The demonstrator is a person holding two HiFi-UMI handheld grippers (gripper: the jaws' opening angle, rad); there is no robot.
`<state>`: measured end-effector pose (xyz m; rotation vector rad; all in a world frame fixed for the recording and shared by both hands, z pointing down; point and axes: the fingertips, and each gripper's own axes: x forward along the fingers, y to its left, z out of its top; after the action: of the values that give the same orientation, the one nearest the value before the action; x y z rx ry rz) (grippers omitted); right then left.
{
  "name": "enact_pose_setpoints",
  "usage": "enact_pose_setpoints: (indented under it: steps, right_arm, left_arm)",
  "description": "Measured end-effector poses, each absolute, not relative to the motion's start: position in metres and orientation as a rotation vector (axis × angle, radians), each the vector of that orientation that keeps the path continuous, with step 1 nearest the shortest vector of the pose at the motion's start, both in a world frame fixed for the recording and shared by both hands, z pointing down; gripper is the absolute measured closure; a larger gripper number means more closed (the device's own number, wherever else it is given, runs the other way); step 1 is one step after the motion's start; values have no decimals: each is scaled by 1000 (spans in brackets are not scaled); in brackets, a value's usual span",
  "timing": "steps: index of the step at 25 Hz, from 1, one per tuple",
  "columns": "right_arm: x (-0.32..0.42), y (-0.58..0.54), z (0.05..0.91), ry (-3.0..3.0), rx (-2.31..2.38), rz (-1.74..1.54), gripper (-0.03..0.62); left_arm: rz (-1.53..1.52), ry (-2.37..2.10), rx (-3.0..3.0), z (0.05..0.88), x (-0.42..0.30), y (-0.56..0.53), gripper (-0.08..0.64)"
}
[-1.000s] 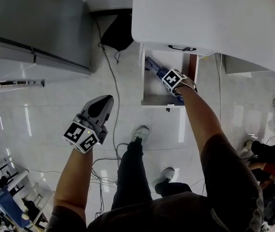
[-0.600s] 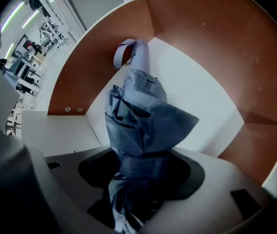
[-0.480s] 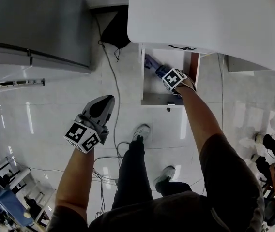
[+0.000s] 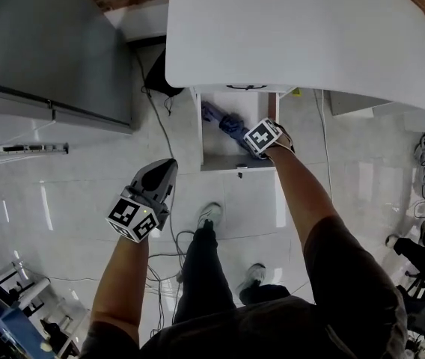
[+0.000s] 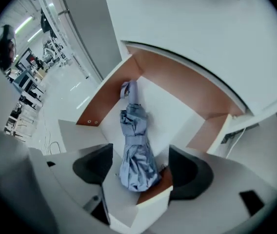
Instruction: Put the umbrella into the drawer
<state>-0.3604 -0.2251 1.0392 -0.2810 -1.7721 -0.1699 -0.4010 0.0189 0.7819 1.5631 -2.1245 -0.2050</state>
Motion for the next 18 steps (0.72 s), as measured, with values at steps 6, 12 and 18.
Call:
enact_pose_setpoints:
  steps: [6,12,18]
  right_arm:
    - [-305,-238,955,-1873,-298,-96,294]
    - [-225,-285,845,-1921,-224,-60,318]
    - [-143,-319,735,-2025,-70,44,361]
  left_arm:
    - [-192,-2070,1637,733,-357,-25,557]
    - [-192,-1960,1810,661,-304,-98,557]
    - [-138,-1811,2013,586,-248,-154,557]
